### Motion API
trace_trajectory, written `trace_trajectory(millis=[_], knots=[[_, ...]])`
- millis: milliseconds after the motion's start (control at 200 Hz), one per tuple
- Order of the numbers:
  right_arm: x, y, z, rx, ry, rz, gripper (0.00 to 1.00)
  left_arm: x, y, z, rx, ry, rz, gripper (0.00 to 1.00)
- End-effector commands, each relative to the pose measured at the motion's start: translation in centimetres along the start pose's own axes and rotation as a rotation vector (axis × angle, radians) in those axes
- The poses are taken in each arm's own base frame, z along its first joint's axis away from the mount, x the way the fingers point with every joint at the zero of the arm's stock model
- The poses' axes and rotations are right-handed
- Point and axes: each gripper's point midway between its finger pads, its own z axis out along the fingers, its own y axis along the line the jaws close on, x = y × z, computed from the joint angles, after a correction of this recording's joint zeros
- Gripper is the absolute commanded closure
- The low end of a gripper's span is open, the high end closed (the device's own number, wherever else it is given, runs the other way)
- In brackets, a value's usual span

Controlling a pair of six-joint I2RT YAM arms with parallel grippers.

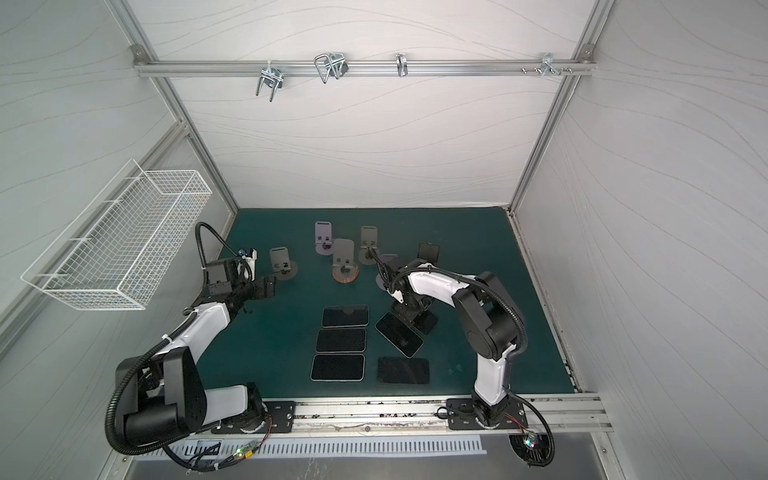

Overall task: Remove the phone from the phone stand
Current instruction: 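Lower the black phone flat onto the mat beside the other phones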

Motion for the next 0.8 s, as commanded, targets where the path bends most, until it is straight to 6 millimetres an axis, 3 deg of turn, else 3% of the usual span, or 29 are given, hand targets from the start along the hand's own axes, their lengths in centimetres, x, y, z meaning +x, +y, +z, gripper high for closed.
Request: trace_trajectory(millis=[0, 795], knots=[[1.8, 0.2, 1.8, -0.01, 0.102, -0.022, 0.36, -1.7, 0.2, -0.4, -0.003, -0.048, 0.009, 0.05], [2.5, 0.6, 3.0, -0.05, 0.156, -0.009, 0.29, -1.6, 0.0, -0.5, 0.008, -0.049, 0.014, 0.05]])
